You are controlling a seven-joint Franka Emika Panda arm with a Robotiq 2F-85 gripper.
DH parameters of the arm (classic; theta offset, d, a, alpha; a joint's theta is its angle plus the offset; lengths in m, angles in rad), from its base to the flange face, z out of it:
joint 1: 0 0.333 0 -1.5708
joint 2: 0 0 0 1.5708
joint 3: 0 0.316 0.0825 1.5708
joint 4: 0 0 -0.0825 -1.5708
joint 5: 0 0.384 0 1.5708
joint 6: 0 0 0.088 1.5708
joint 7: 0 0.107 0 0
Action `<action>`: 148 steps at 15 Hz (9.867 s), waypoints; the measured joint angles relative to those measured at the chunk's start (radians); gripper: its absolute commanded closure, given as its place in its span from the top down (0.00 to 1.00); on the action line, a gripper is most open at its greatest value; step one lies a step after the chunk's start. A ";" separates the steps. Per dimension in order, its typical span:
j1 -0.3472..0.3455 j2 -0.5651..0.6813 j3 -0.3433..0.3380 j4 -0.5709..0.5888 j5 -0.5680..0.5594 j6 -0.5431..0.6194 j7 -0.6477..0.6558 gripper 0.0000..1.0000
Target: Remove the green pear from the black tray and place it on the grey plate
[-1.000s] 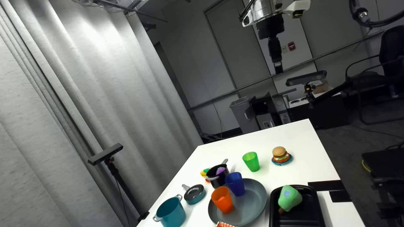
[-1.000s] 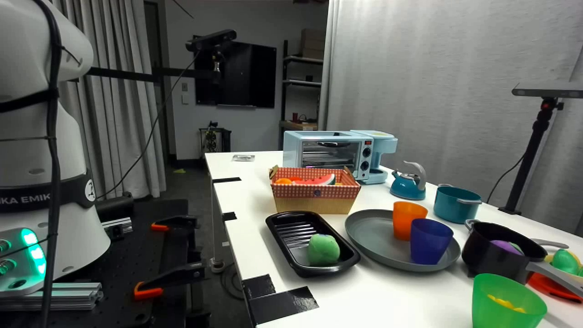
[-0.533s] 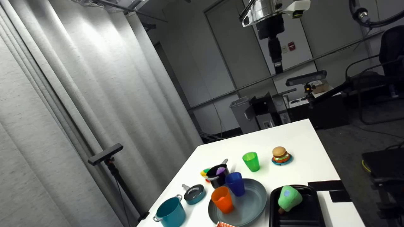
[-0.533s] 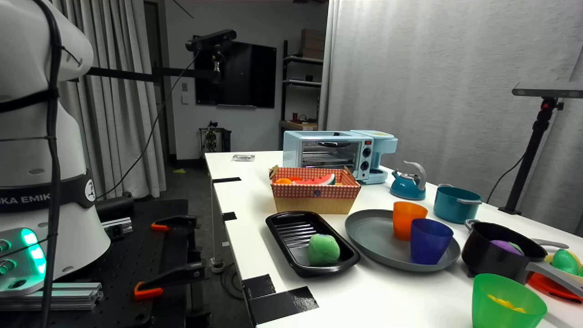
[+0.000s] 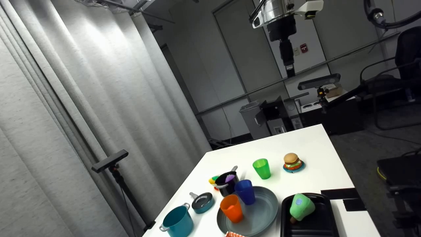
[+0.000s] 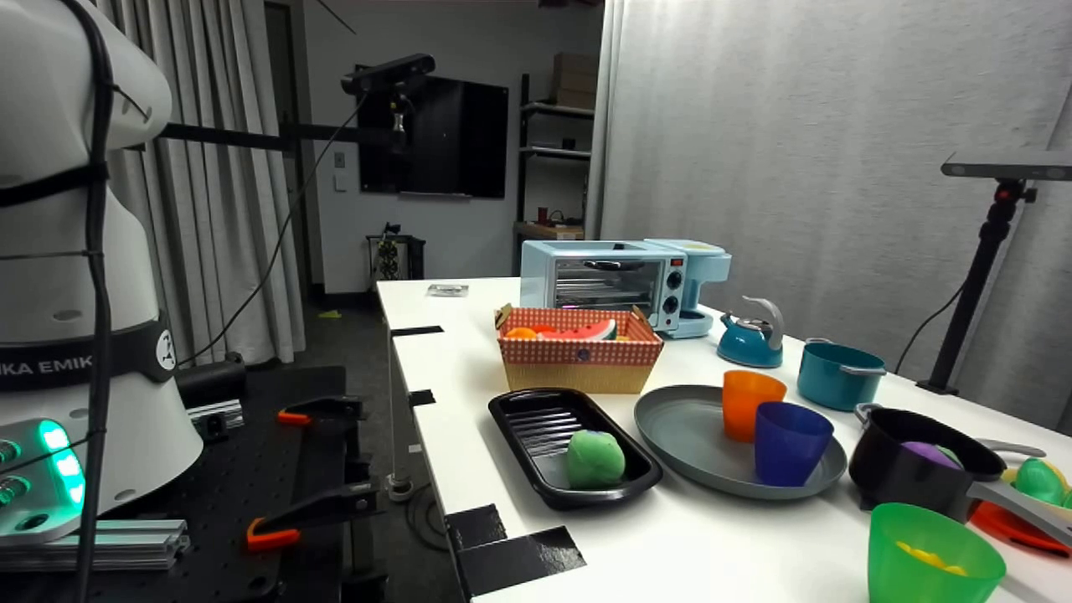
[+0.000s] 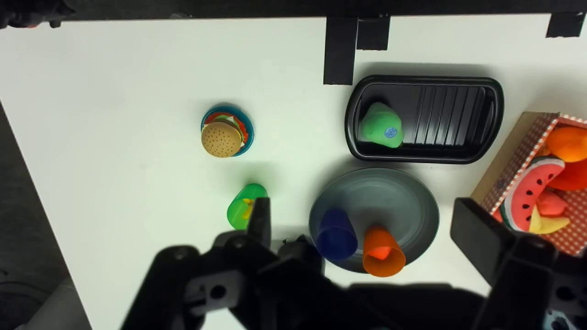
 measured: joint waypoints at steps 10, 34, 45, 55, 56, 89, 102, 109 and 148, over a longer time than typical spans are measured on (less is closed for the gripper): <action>0.021 0.026 0.044 -0.066 0.000 0.001 0.000 1.00; 0.164 0.355 0.094 -0.244 0.042 0.353 -0.172 0.97; 0.165 0.589 0.142 -0.206 0.040 0.566 -0.173 0.96; 0.132 0.763 0.142 -0.162 0.026 0.673 -0.173 0.95; 0.130 0.781 0.143 -0.157 0.026 0.686 -0.173 0.94; 0.108 1.013 0.172 0.030 -0.087 0.758 -0.117 0.04; 0.177 0.997 0.168 0.170 -0.325 0.759 0.067 0.04; 0.177 1.085 0.154 0.246 -0.329 0.759 0.094 0.16; 0.118 0.595 0.115 -0.135 -0.118 0.630 0.241 1.00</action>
